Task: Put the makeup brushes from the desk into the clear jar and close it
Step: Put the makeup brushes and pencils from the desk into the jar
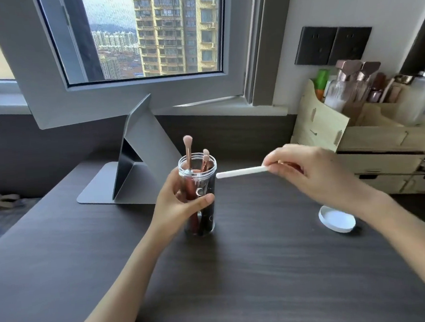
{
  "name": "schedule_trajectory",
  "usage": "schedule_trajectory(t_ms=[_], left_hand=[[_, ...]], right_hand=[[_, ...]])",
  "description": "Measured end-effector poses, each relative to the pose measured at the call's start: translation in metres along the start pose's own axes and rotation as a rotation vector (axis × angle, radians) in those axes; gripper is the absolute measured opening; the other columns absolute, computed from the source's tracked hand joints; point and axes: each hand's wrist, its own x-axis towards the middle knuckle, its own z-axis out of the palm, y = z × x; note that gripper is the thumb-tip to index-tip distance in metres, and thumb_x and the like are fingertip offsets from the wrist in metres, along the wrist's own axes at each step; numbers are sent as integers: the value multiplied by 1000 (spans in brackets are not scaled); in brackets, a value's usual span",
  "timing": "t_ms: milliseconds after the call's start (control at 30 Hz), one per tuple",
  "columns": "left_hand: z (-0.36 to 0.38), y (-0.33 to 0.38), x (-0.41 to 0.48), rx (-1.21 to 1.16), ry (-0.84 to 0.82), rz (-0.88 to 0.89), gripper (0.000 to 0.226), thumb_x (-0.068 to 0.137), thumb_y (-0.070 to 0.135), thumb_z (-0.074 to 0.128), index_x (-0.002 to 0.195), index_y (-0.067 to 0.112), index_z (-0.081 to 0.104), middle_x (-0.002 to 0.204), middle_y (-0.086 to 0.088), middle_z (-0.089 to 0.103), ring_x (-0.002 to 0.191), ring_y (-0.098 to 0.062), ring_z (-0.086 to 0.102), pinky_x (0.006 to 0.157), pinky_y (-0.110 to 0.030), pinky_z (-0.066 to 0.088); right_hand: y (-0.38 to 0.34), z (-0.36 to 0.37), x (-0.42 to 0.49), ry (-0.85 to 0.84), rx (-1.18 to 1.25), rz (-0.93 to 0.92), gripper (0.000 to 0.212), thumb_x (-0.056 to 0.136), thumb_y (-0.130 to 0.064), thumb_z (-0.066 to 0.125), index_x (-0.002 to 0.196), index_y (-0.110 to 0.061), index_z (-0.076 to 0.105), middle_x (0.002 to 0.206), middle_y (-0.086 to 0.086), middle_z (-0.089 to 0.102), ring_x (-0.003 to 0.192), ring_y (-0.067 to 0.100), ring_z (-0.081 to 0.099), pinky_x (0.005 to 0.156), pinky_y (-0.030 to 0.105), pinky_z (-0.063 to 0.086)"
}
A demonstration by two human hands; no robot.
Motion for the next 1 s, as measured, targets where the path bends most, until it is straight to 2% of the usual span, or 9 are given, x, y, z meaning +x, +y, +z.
schedule_trajectory(t_ms=[100, 200, 333, 467, 567, 667, 833, 933, 1000], left_hand=[[0, 5, 0, -33, -102, -26, 66, 70, -8, 73, 126, 19, 50, 104, 18, 71, 100, -3, 64, 78, -16, 50], [-3, 12, 2, -90, -154, -80, 71, 69, 11, 75, 133, 25, 45, 116, 11, 67, 106, -10, 61, 80, -18, 49], [-8, 39, 13, -255, 36, -83, 55, 80, 38, 54, 132, 26, 45, 128, 0, 59, 113, -17, 61, 88, -29, 49], [-6, 64, 28, -129, 53, -35, 44, 88, 48, 48, 121, 19, 57, 114, -2, 67, 104, -16, 65, 81, -22, 52], [-1, 63, 35, -70, 38, -81, 29, 95, 34, 45, 105, 15, 64, 101, -2, 69, 87, -10, 67, 67, -14, 51], [2, 52, 38, -38, 23, -127, 24, 96, 26, 47, 101, 12, 66, 96, -8, 68, 83, -13, 64, 65, -16, 49], [8, 41, 35, -127, -11, -232, 20, 88, 4, 50, 97, 1, 67, 83, -10, 69, 72, -17, 64, 63, -22, 49], [9, 43, 32, -264, -42, -279, 24, 90, 9, 48, 106, 3, 64, 83, -7, 68, 73, -17, 64, 60, -21, 51], [4, 40, 30, -341, -149, -297, 37, 90, 25, 51, 123, 9, 56, 99, -8, 66, 86, -17, 63, 71, -25, 50]], right_hand=[[-17, -21, 31, 147, -179, -158, 17, 86, -28, 57, 86, -23, 73, 71, -2, 60, 63, 16, 51, 55, 29, 40], [-32, -17, 59, 101, -270, -304, 17, 82, -8, 61, 87, -15, 75, 74, 10, 62, 69, 23, 49, 59, 30, 40], [-49, 8, 85, -77, -345, -383, 28, 84, 3, 58, 103, -15, 69, 93, 7, 64, 87, 21, 52, 66, 35, 48], [-61, 22, 101, -225, -142, -242, 15, 83, 0, 56, 94, -11, 58, 91, 7, 64, 84, 26, 59, 73, 40, 52], [-57, 27, 107, -221, 17, -181, 11, 82, -3, 59, 90, -10, 61, 90, 6, 66, 81, 23, 62, 75, 38, 54], [-46, 31, 102, -158, 106, -114, 9, 83, -11, 64, 88, -11, 71, 89, 5, 71, 82, 16, 65, 78, 33, 55], [-38, 43, 83, -157, 137, 14, 10, 79, -23, 69, 81, -16, 76, 72, -8, 65, 67, 2, 54, 66, 23, 43], [-42, 52, 87, -134, 114, 76, 13, 78, -30, 70, 80, -19, 77, 74, -9, 65, 69, 6, 57, 65, 28, 49], [-46, 56, 91, -120, 74, 101, 13, 76, -30, 70, 79, -20, 77, 80, -6, 69, 78, 12, 62, 69, 32, 52]])
